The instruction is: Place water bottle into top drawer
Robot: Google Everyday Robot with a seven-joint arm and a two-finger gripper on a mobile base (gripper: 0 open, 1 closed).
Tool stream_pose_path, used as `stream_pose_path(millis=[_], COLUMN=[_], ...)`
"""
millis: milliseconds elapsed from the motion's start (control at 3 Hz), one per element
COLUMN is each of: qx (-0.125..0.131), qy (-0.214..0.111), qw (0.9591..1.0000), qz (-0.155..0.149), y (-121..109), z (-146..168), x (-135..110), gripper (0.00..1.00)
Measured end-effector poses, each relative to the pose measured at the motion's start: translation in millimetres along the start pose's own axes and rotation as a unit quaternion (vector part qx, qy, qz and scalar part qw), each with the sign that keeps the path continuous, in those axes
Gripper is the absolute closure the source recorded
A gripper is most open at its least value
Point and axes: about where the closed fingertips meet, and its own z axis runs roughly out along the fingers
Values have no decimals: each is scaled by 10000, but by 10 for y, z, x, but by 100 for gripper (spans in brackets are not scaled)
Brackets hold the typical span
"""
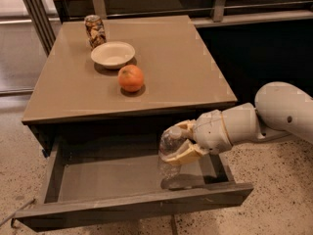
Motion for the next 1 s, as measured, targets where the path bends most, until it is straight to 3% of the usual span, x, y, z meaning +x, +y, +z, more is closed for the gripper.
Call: stream_pose_path(millis=[333,1000], qx=[-170,-291], qy=[-129,-203], qw=[9997,9994], qz=[-152,13], y=[-92,-195], z=[249,497], x=[309,707], gripper=[100,100])
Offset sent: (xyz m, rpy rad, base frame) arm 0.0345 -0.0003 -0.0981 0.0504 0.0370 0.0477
